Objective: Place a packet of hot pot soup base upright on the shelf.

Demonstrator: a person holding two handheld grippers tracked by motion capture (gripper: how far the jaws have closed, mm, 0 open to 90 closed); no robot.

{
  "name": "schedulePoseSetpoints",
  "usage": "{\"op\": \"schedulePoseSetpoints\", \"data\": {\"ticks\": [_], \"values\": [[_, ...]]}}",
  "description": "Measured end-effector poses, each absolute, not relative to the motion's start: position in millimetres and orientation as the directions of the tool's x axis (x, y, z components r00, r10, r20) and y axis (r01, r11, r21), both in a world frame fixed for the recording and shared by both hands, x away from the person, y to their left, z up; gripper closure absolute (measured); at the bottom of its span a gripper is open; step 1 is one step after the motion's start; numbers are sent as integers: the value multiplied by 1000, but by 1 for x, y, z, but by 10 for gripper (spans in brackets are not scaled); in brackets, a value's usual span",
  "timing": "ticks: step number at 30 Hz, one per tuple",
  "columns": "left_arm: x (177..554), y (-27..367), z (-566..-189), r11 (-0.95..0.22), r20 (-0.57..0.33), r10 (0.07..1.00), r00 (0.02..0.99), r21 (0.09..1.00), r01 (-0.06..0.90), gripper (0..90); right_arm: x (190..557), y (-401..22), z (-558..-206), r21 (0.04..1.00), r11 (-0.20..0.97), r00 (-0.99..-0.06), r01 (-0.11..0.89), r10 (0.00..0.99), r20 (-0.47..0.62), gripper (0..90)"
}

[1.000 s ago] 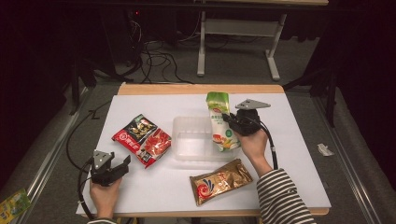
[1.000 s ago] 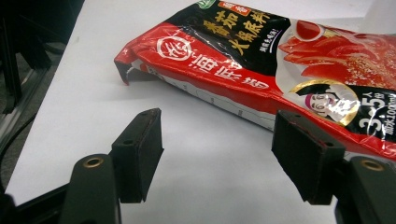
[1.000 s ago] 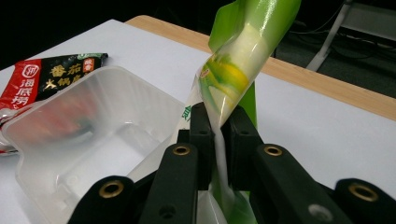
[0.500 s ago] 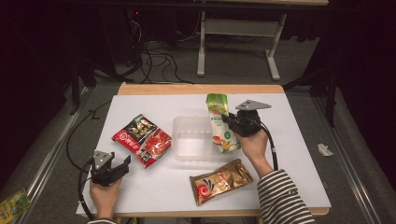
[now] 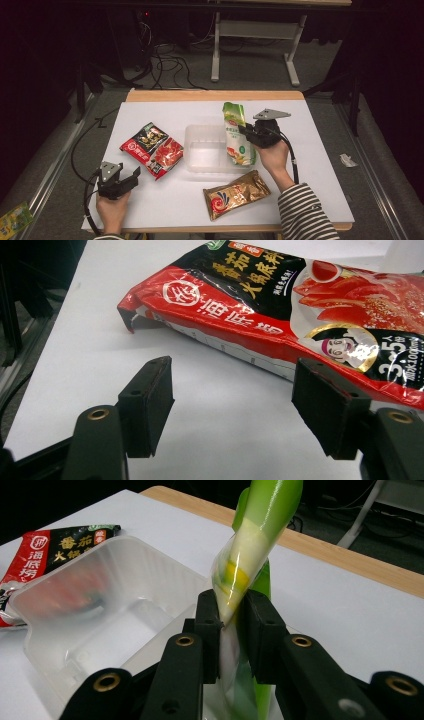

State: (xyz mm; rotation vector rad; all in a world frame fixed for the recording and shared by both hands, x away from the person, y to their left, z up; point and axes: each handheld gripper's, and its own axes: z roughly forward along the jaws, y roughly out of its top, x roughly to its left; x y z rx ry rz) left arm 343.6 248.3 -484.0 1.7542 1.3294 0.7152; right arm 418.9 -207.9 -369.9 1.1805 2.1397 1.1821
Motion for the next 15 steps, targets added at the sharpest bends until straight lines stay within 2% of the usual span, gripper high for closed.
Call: {"op": "schedulePoseSetpoints", "data": {"ticks": [15], "values": [[343,248,-484,-121,-31,958,285,858,499,333,410,-214,-376,837,290,-557,464,830,21,770]]}}
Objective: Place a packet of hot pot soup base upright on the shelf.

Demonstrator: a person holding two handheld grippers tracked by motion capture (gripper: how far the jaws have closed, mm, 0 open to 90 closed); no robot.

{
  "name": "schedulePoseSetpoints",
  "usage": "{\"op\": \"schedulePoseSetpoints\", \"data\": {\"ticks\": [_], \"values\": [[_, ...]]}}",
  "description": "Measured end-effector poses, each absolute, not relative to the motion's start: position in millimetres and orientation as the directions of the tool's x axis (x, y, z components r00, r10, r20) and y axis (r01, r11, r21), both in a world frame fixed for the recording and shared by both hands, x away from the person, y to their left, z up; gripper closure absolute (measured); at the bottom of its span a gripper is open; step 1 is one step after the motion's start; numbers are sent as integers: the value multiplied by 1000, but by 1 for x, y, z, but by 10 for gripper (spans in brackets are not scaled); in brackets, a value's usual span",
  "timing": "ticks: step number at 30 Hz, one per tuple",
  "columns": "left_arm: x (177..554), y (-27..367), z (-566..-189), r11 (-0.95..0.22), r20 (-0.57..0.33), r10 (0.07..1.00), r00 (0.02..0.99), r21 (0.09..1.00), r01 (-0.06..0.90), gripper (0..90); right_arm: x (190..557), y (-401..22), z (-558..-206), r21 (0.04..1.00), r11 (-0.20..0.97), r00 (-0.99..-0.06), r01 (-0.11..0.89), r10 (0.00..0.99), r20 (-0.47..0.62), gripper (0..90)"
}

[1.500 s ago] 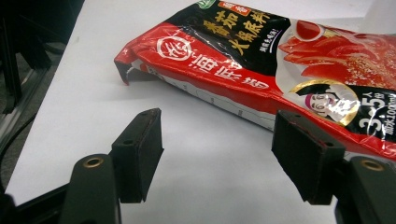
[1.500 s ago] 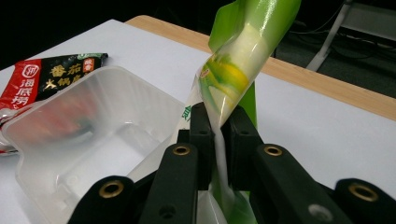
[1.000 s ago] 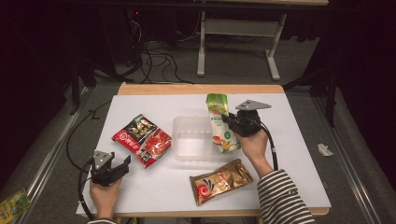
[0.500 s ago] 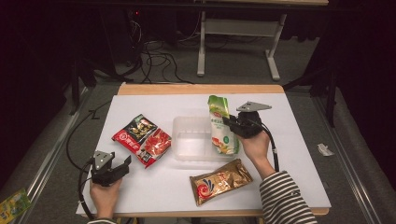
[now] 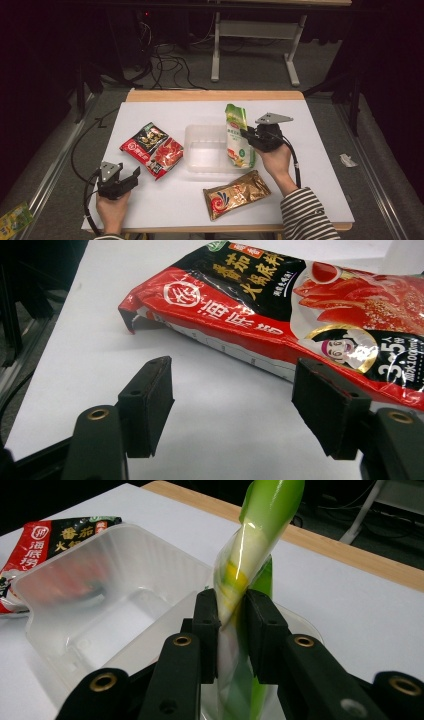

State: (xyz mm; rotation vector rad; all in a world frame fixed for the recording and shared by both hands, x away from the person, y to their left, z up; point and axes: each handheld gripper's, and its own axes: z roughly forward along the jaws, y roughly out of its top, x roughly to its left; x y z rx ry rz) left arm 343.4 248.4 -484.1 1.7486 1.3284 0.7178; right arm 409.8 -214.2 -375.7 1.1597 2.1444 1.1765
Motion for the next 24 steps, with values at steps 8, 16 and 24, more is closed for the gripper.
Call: {"op": "schedulePoseSetpoints", "data": {"ticks": [8,16,24], "values": [[343,248,-484,-117,-32,959,283,860,496,333,404,-217,-378,837,293,-558,463,829,19,776],[343,249,-484,-115,-36,958,284,861,496,333,401,-216,-378,831,315,-571,460,821,5,819],[343,249,-484,-118,-33,958,283,859,498,332,395,-218,-383,832,310,-571,460,821,10,822]]}}
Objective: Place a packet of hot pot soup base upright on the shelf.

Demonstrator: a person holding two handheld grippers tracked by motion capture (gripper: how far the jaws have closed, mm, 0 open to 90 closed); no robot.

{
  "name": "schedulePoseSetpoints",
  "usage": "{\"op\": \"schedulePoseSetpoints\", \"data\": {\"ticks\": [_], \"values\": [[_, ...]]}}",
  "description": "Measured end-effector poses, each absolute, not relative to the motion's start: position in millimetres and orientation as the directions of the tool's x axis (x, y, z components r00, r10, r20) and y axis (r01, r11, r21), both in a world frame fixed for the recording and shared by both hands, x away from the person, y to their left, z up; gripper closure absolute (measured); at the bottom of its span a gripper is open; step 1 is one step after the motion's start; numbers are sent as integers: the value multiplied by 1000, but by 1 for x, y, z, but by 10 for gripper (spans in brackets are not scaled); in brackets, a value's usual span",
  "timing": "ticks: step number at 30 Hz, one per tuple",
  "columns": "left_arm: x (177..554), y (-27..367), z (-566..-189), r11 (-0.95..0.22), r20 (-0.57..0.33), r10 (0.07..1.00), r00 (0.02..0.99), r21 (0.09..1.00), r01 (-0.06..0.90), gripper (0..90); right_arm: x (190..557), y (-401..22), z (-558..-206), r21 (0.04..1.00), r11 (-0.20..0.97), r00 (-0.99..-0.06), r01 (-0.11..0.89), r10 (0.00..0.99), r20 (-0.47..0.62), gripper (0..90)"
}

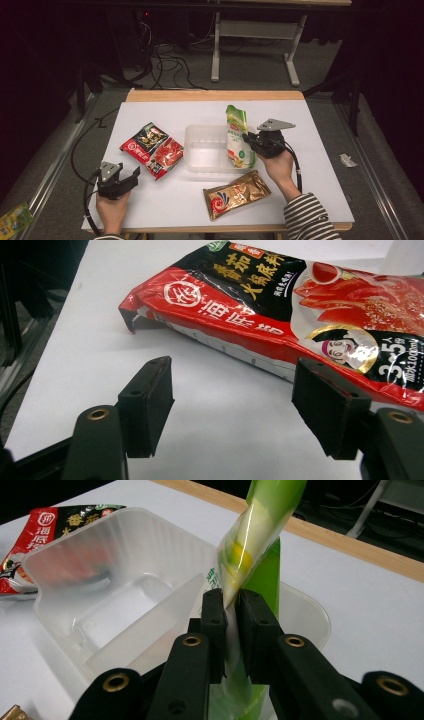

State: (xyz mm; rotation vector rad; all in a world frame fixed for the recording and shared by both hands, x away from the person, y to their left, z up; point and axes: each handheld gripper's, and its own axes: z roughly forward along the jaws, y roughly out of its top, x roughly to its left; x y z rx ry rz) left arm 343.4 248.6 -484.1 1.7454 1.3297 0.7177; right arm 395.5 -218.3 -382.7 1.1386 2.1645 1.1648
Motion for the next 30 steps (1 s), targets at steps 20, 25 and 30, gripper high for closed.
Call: {"op": "schedulePoseSetpoints", "data": {"ticks": [20,25,30], "values": [[343,248,-484,-116,-33,959,281,860,496,332,385,-224,-390,825,331,-584,459,812,-1,834],[343,249,-484,-115,-33,959,280,860,497,332,384,-225,-391,820,331,-585,467,811,5,834],[344,249,-484,-117,-34,959,282,858,501,332,384,-227,-390,829,304,-577,470,816,27,753]]}}
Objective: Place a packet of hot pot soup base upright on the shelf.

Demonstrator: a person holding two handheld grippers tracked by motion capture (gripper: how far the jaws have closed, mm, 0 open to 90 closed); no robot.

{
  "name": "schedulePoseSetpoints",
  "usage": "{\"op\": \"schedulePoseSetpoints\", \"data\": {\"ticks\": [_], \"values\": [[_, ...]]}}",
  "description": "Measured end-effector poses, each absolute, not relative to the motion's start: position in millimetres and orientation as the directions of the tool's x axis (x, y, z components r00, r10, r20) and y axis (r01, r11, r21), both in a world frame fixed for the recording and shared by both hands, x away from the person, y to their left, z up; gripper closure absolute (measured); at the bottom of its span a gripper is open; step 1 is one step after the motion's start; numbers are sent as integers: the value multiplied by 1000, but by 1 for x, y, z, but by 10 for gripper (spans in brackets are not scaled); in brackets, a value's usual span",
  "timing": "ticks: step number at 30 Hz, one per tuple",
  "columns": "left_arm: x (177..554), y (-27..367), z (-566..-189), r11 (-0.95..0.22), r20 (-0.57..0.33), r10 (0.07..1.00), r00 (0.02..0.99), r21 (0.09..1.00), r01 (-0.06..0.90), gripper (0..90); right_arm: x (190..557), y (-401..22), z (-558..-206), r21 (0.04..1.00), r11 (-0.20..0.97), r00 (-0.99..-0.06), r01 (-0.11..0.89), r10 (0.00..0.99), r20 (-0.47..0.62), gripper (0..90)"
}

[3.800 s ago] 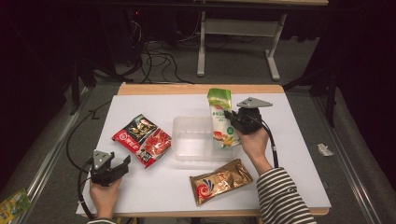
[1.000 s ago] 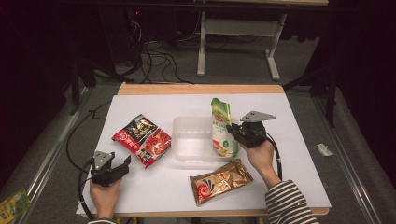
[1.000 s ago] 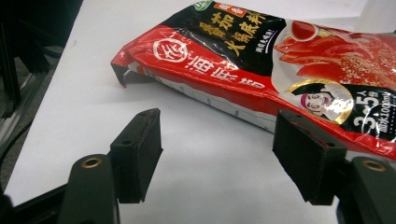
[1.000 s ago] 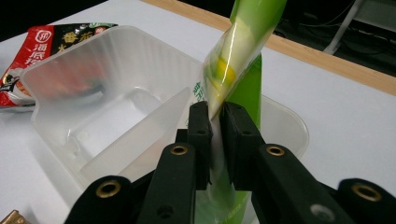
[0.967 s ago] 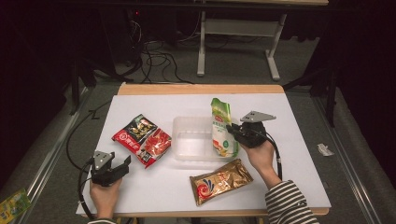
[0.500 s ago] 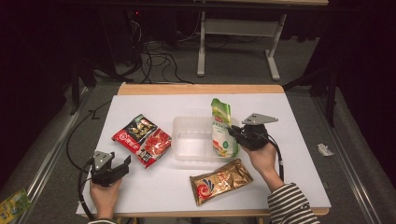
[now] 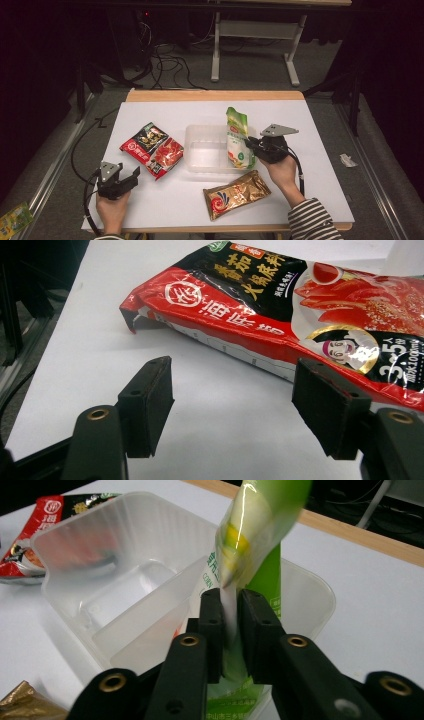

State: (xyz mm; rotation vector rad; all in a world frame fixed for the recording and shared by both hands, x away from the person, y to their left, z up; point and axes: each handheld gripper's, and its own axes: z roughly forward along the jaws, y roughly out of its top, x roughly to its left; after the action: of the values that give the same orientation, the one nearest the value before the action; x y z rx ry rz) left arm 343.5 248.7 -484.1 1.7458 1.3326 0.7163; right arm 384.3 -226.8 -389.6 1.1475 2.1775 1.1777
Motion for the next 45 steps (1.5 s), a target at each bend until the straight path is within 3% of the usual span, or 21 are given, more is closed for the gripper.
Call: {"op": "schedulePoseSetpoints", "data": {"ticks": [5,21,36,45], "values": [[344,248,-484,-122,-30,959,282,854,505,332,377,-237,-386,840,286,-582,461,812,43,689],[345,247,-484,-133,-20,959,281,847,514,333,358,-244,-390,829,313,-622,463,781,52,690],[345,248,-484,-130,-21,960,279,850,511,333,361,-238,-397,789,345,-638,508,766,76,841],[345,247,-484,-132,-20,960,280,849,512,333,365,-233,-407,771,362,-636,524,768,72,867]]}}
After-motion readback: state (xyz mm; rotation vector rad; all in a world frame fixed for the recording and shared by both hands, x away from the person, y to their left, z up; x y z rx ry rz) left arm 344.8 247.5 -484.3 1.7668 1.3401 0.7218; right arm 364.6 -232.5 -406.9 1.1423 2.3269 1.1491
